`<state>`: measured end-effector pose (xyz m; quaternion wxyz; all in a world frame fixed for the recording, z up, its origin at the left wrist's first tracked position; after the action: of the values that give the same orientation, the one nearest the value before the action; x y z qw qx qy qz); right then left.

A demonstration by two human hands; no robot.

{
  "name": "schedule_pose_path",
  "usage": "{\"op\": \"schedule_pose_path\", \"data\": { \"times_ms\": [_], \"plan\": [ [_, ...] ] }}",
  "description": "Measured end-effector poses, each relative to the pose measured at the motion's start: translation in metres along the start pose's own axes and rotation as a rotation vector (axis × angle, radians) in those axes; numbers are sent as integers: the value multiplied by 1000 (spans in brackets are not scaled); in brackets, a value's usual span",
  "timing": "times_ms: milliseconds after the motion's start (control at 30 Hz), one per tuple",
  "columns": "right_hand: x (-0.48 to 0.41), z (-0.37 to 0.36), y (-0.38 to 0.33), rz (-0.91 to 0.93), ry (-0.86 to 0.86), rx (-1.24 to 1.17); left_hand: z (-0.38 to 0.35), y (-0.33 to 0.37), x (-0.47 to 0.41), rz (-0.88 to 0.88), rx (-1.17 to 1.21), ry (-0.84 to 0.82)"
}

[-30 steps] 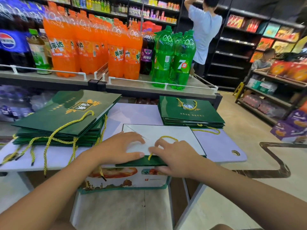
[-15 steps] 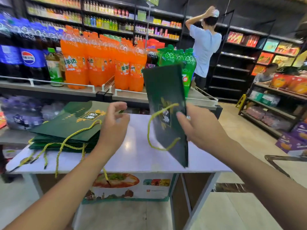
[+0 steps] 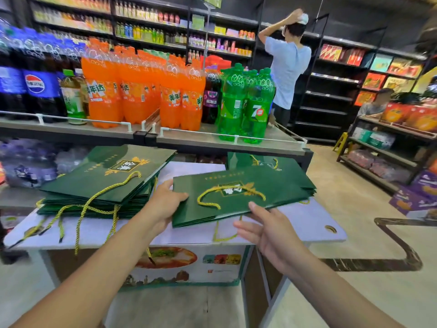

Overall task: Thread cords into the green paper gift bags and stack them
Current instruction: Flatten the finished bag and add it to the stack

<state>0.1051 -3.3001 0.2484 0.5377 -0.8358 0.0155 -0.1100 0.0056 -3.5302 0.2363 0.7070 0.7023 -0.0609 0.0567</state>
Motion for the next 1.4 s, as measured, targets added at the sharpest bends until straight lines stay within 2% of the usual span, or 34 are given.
{"op": "schedule_pose_path", "data": {
  "times_ms": [133, 300, 433, 567, 733, 900, 967, 1033, 1100, 1167, 1300, 1400],
  "plan": [
    [9, 9, 43, -194, -37, -23, 14, -5, -3, -44, -210, 10],
    [13, 11, 64, -305, -59, 16, 19, -7, -4, -104, -378, 34],
    [9, 15, 68, -399, -106, 230, 21, -6, -6, -166, -567, 77],
    [9, 19, 58, -431, -228, 635, 22, -10, -9, -175, -800, 63],
    [1, 21, 41, -299, -287, 1057, 13, -14, -10, -273, -1048, 79],
    [-6, 23, 40, -207, -307, 1220, 9, -20, -9, -280, -1192, 91],
    [-6, 19, 33, -38, -311, 1355, 8, -22, -8, -290, -1243, 97],
    [-7, 11, 21, 211, -273, 1486, 7, -24, -7, -314, -1290, 108],
    [-9, 6, 11, 422, -220, 1497, 6, -24, -6, -326, -1318, 116],
    [-10, 3, 7, 541, -203, 1443, 5, -24, -5, -334, -1332, 124],
    [-9, 1, 9, 423, -263, 1224, 3, -25, -4, -349, -1366, 128],
    [-16, 4, 4, 458, -235, 1186, 1, -25, 1, -349, -1388, 124]
  ]
}}
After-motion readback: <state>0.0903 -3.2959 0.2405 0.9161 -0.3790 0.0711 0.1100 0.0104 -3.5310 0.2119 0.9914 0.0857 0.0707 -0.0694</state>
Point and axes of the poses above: each hand's wrist, its own x-axis away from the middle knuckle, its own z-axis out of the back of the hand, y = z × x, the point moved 7 cm from there along -x, towards the middle knuckle, and after that the axes turned 4 degrees about -x, right-handed, at the moved point
